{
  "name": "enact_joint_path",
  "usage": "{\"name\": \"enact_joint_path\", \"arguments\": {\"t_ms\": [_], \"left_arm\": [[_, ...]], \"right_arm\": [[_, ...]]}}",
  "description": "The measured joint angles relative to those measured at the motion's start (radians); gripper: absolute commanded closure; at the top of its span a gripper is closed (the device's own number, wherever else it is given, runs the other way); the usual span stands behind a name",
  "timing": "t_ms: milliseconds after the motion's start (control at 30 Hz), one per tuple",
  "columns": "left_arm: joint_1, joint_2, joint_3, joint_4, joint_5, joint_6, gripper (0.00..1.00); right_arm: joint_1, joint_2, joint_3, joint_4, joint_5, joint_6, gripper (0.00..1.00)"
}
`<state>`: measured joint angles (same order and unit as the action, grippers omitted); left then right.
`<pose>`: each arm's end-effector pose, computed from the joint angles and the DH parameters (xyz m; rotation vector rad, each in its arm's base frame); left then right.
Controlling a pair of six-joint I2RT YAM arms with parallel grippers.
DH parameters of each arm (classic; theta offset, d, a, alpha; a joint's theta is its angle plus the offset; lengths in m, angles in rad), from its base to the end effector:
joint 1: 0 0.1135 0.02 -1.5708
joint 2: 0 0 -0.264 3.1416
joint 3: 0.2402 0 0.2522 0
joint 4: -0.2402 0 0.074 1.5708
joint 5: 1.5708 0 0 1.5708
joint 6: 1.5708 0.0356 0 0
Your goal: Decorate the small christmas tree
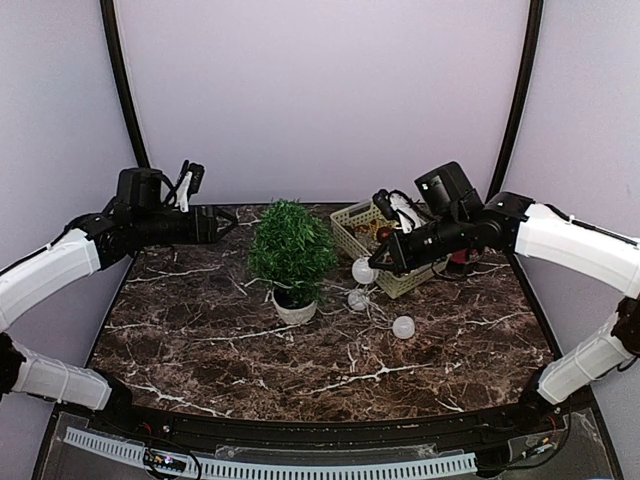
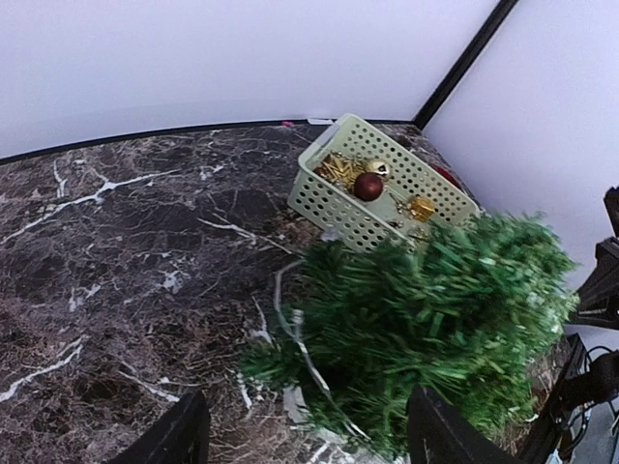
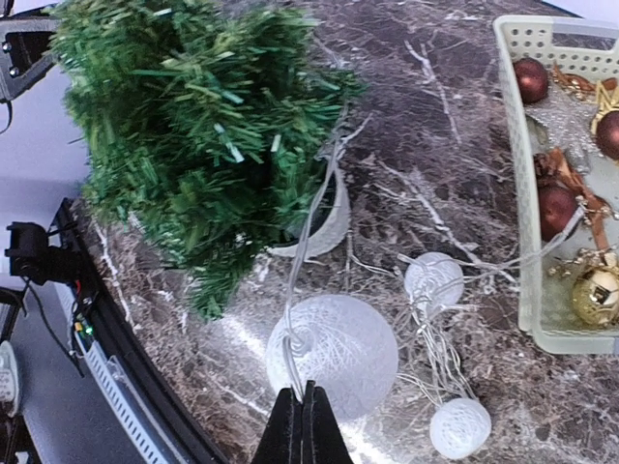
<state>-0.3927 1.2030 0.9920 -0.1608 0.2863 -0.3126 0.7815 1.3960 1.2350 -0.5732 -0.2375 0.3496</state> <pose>0.2529 -0.1156 0.3279 0.2756 1.9812 -0.7391 0.2114 0.2216 0.3207 -0.6465 2.3457 0.8235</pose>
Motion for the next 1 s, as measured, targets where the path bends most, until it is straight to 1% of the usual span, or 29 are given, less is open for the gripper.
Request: {"name": "enact_joint_path", "arguments": {"t_ms": [100, 233, 333, 433, 633, 800, 867, 933, 1000], "left_arm": [[-0.086, -0.058, -0.008, -0.024, -0.035, 0.016, 0.29], [-0.198, -0.142, -0.039, -0.014, -0.047, 0.014, 0.29], [-0.267, -0.18, -0.066, 0.017, -0.047, 0.002, 0.29], [-0.33, -0.187, -0.081, 0.044, -0.051, -0.016, 0.3], [-0.431, -0.154, -0.091, 0.109, -0.062, -0.049, 0.3], [-0.507, -0.075, -0.094, 0.18, -0.064, -0.067, 0.32], [-0.535, -0.033, -0.094, 0.201, -0.066, -0.073, 0.35], [-0.557, 0.002, -0.094, 0.217, -0.068, -0.081, 0.42], [-0.579, 0.037, -0.094, 0.235, -0.076, -0.092, 0.46]], "right_arm": [[0.018, -0.006, -0.007, 0.038, -0.047, 0.017, 1.0], [0.046, -0.008, -0.017, 0.094, -0.085, 0.047, 1.0], [0.06, -0.007, -0.019, 0.132, -0.106, 0.07, 1.0], [0.079, -0.003, -0.02, 0.169, -0.119, 0.09, 1.0], [0.121, 0.044, -0.02, 0.219, -0.141, 0.118, 1.0], [0.137, 0.078, -0.02, 0.246, -0.153, 0.144, 1.0], [0.138, 0.079, -0.02, 0.26, -0.153, 0.156, 1.0], [0.138, 0.079, -0.02, 0.274, -0.152, 0.166, 1.0], [0.138, 0.079, -0.02, 0.286, -0.151, 0.177, 1.0]]}}
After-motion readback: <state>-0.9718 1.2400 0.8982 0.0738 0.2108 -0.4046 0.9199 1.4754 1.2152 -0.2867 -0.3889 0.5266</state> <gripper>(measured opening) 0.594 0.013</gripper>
